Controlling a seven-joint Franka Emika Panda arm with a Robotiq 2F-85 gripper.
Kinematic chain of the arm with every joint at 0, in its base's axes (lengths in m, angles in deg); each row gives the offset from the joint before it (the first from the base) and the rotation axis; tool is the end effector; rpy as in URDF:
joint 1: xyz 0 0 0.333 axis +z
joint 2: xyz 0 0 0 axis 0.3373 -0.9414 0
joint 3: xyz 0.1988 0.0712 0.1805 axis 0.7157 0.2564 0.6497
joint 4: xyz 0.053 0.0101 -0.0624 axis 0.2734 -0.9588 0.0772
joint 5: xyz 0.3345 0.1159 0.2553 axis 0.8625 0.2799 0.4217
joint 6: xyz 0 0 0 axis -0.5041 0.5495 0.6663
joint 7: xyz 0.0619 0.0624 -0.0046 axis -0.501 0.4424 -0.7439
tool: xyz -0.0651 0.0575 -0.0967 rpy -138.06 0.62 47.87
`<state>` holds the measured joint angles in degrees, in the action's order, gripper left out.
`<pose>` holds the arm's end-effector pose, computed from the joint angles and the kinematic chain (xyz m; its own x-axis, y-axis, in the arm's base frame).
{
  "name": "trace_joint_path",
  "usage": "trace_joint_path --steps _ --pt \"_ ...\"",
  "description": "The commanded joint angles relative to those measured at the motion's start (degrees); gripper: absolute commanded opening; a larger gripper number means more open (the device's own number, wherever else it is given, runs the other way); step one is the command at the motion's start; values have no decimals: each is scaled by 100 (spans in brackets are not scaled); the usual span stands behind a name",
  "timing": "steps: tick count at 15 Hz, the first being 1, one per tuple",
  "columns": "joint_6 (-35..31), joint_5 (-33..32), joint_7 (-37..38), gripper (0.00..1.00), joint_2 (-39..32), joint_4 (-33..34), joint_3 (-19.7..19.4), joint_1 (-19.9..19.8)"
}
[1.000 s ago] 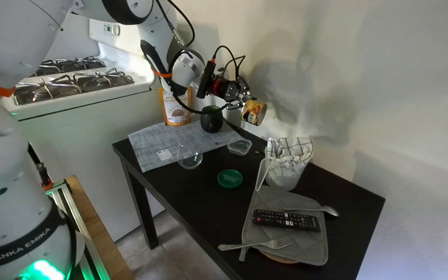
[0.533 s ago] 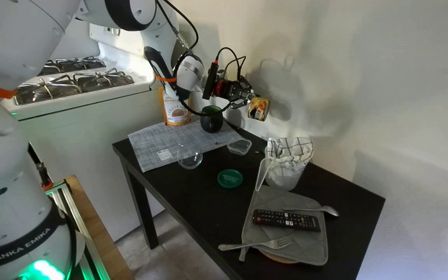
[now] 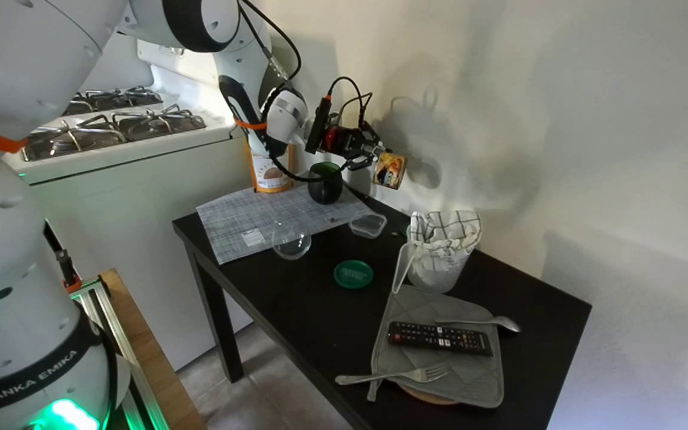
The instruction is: Pick up the yellow can and pour some of the substance into the clear square lunch box
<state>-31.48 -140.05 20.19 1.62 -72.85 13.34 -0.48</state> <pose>0.6545 0.1620 0.1398 0.8184 0.2828 -0.5002 0.4854 0.1256 0.8652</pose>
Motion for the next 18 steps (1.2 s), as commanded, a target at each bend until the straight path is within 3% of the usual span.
trace_joint_path --steps 1,10,13,18 --pt "353 50 -162 4 -131 56 3 84" --pt "557 85 -232 4 -161 -22 41 0" --pt "272 145 -12 4 -5 -196 115 -159" --pt "-796 246 737 4 381 -715 253 -551"
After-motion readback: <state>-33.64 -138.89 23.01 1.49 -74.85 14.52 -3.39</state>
